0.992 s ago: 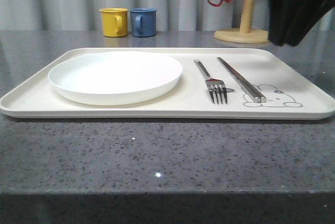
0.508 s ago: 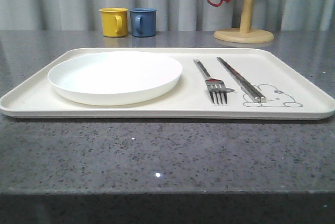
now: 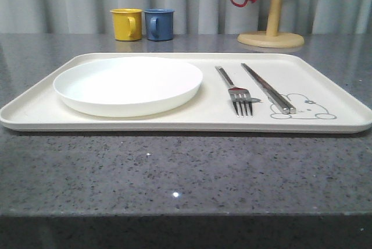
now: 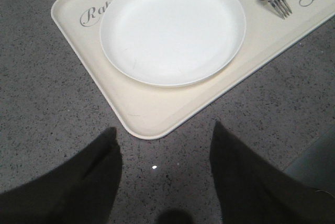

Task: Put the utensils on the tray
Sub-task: 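Raise the right gripper and reach for the steel spoon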

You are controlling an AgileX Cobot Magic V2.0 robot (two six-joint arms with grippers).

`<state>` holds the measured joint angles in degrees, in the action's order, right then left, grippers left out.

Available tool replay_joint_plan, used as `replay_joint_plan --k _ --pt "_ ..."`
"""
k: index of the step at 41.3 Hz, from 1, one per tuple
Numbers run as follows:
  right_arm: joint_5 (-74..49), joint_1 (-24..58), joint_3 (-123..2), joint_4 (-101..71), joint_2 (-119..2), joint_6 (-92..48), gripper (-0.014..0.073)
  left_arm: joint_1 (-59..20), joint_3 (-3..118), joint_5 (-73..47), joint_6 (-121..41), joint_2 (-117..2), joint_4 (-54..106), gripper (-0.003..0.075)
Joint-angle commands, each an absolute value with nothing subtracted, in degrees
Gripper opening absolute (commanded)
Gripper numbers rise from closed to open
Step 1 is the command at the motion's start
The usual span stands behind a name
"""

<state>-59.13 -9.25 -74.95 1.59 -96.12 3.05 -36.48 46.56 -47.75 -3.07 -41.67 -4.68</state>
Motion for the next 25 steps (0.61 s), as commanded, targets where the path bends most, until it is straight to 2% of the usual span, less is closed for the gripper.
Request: replay_joint_plan --k 1,5,10,13,25 --pt "-57.0 -9.5 -76.0 2.0 -95.2 2.3 0.0236 -36.9 48.1 -43.8 -2.5 -41.5 -4.9 0.0367" --pt "-57.1 -9.5 -76.0 2.0 -95.5 2.3 0.021 -36.9 48.1 -43.8 -2.5 -41.5 -4.9 0.0367" --pt "-57.3 -9.5 -76.0 2.0 -95.5 2.3 0.0062 -36.9 48.1 -43.8 -2.5 -41.5 -4.9 0.0367" --pt "-57.3 -9.5 -76.0 2.0 -95.5 2.3 0.0002 -36.9 48.1 -43.8 -2.5 -41.5 -4.9 0.0367" --pt "-60.8 -5.8 -78.8 -4.2 -91.1 2.3 -0.0011 -36.9 48.1 -43.8 -2.5 -41.5 -4.9 0.0367"
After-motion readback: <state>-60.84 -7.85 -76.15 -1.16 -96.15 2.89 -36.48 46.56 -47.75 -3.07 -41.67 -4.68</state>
